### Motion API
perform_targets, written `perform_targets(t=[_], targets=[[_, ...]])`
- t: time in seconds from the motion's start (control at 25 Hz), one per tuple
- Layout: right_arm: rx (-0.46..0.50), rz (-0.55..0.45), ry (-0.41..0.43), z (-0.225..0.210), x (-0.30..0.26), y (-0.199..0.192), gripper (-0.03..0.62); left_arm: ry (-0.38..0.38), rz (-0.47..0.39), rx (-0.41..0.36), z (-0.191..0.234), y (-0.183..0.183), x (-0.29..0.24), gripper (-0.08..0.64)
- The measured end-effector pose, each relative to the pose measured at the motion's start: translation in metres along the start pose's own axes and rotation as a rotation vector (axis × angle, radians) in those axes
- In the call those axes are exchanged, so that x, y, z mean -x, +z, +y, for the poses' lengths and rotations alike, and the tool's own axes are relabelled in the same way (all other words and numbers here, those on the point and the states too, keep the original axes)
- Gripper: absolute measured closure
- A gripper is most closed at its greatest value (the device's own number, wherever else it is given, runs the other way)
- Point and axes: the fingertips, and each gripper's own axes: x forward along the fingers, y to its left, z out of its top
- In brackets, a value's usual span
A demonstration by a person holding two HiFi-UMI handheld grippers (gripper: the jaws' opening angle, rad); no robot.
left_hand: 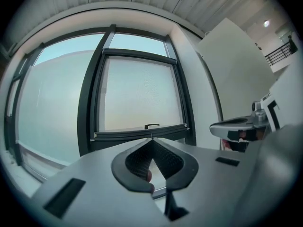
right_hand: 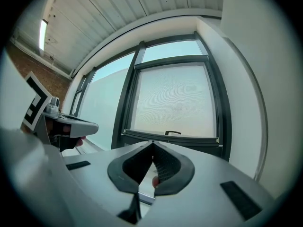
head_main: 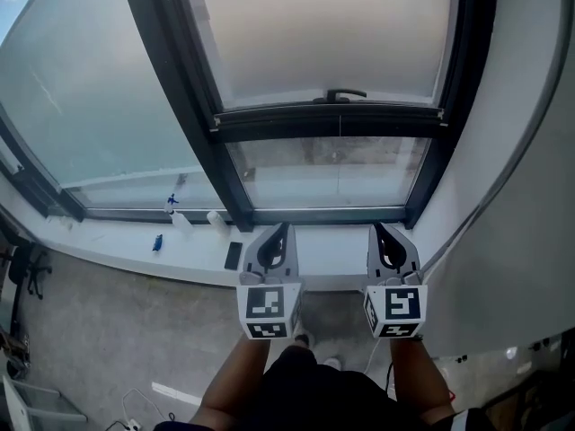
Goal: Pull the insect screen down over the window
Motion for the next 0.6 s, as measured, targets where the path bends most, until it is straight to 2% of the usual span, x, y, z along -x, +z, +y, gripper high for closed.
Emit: perform_targets(t=[0.2,0.6], targets=[[-0.004,0.017,0.0,0.01,0.019,-0.001,0.588,0.01,0.023,-0.002,-0.005,-0.005,0.02,0.557],[0.014,0.057,-0.026,0.049,0.036,-0.004,0.588,-0.039,0.031,0.007,0.008,-0.007,0.05,0.557]])
